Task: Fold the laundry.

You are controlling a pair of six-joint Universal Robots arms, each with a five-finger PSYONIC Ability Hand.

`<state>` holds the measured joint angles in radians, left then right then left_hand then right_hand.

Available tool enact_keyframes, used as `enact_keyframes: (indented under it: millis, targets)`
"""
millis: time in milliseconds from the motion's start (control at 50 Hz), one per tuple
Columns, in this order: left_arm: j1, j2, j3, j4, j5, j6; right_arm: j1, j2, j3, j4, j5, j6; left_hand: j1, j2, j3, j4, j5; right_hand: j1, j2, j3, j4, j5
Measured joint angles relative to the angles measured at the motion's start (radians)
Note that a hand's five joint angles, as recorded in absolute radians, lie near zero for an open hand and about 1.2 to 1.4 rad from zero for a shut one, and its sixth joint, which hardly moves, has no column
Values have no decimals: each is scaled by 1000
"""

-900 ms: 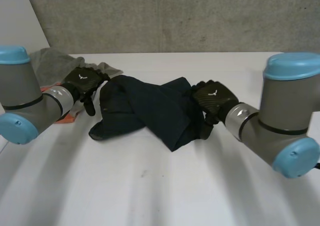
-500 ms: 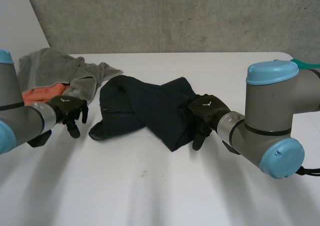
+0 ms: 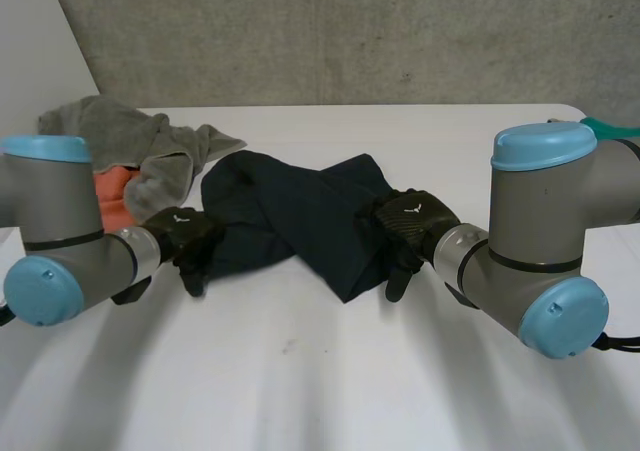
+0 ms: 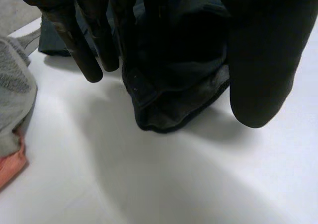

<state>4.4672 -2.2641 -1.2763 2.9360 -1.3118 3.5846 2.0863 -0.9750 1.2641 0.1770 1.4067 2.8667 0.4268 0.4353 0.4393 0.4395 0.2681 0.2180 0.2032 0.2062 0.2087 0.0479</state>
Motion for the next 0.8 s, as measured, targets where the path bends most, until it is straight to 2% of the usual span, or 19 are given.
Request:
enact_keyframes:
  millis: [40, 80, 100, 120, 140, 200, 260, 380, 460, 500, 580, 660, 680, 720, 780, 800]
  targets:
    - [-8, -9, 10, 7, -3, 0, -1, -1, 0, 0, -1, 0, 18, 25, 30, 33, 32, 0, 0, 0, 0, 0]
    - [-16, -21, 21, 14, -9, 1, -1, -1, 0, 1, -1, 0, 134, 124, 119, 122, 120, 0, 0, 0, 0, 0]
    - [-21, -30, 29, 20, -14, 2, -1, -1, 0, 1, -2, 0, 262, 222, 221, 224, 221, 0, 0, 0, 0, 0]
    - [-24, -35, 34, 23, -18, 3, -1, -1, 0, 1, -2, 0, 262, 222, 221, 224, 221, 0, 0, 0, 0, 0]
    - [-28, -44, 44, 30, -26, 4, -1, -1, 0, 1, -3, 0, 508, 502, 498, 489, 477, 0, 0, 0, 0, 0]
    - [-31, -53, 70, 52, -61, 9, -1, -1, 0, 1, -3, 0, 719, 692, 713, 726, 695, 0, 0, 0, 0, 0]
    - [-30, -46, 102, 82, -112, 17, -1, -1, 0, 1, -3, -1, 736, 752, 748, 756, 701, 0, 0, 0, 0, 0]
    - [-9, 16, 256, 215, -282, 31, -5, -10, -1, 0, -4, -5, 736, 758, 748, 758, 701, 0, 0, 0, 0, 0]
    - [0, 59, 401, 292, -324, 22, -14, -23, -3, 0, -5, -4, 739, 758, 748, 758, 729, 0, 0, 0, 0, 0]
    - [-2, 69, 472, 312, -311, 4, -19, -28, -4, 0, -5, -3, 739, 759, 748, 758, 729, 0, 0, 0, 0, 0]
    - [-33, 65, 621, 322, -225, -84, -43, -45, -13, -1, -4, 1, 739, 760, 748, 758, 729, 0, 0, 0, 0, 0]
    - [-108, 22, 731, 294, -53, -221, -85, -56, -36, -2, -4, 14, 739, 761, 748, 758, 729, 0, 0, 0, 0, 0]
    - [-114, 18, 735, 291, -40, -229, -89, -56, -39, -2, -4, 15, 739, 761, 748, 758, 729, 0, 0, 0, 0, 0]
    - [-168, -14, 752, 267, 65, -286, -122, -59, -59, -2, -4, 27, 739, 761, 748, 758, 729, 0, 0, 0, 0, 0]
    - [-219, -44, 737, 245, 135, -311, -156, -60, -79, 0, -8, 41, 736, 750, 739, 749, 725, 0, 0, 0, 0, 0]
    - [-231, -52, 724, 240, 139, -310, -168, -59, -86, 1, -12, 45, 628, 633, 641, 644, 635, 0, 0, 0, 0, 0]
